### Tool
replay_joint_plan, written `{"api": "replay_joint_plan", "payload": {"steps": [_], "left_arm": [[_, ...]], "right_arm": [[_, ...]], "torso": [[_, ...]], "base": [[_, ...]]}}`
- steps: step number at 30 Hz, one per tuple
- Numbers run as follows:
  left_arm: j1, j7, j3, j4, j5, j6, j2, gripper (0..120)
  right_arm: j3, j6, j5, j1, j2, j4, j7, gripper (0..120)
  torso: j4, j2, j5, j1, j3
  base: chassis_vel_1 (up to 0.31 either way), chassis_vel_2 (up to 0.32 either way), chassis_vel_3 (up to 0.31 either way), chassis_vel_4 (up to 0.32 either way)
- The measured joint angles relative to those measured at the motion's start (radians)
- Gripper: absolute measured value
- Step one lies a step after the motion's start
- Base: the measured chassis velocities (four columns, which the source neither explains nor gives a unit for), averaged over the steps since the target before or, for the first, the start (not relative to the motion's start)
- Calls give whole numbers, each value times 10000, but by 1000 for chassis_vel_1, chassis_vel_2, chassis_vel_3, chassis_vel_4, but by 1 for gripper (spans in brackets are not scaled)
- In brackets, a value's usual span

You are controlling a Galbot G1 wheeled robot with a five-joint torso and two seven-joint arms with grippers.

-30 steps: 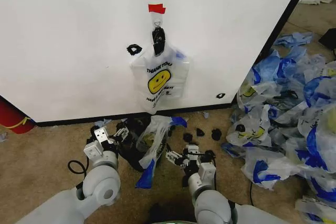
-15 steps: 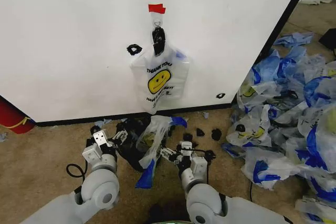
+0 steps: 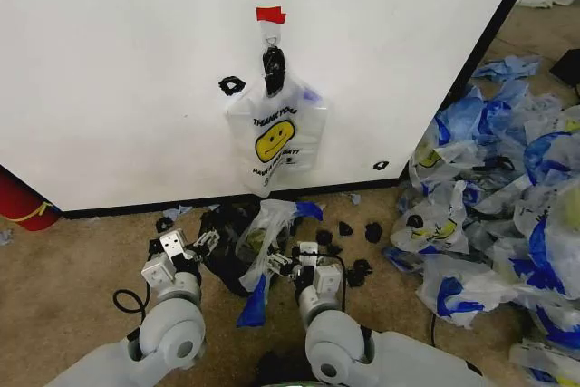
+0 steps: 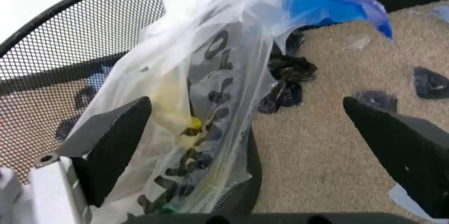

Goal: Pick up the garbage bag from the wall and place it over the trash bin.

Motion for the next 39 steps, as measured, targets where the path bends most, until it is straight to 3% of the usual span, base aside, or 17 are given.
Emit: {"api": "replay_joint_plan", "payload": {"steps": [7,12,18,39], "left_arm": [[-25,58,18,93,82,-33,-38,93],[-73,71,40,121,92,-46,-37,93],[-77,90,44,142,117,-56,-31,93],[-131,110,166,221,277,-60,-62,93]], "right_arm": [[-333,25,4,238,188,-212,161,92],[-429,68,-62,252,198,-237,177,70],[-421,79,-73,252,141,-260,156,53],[-336,92,-214,56,142,-342,122,48]], "torso": [[1,0,1,0,0],[-1,0,0,0,0],[0,0,0,0,0],[0,0,0,-1,-1]], "base": [[0,0,0,0],[0,0,0,0],[0,0,0,0],[0,0,0,0]]}}
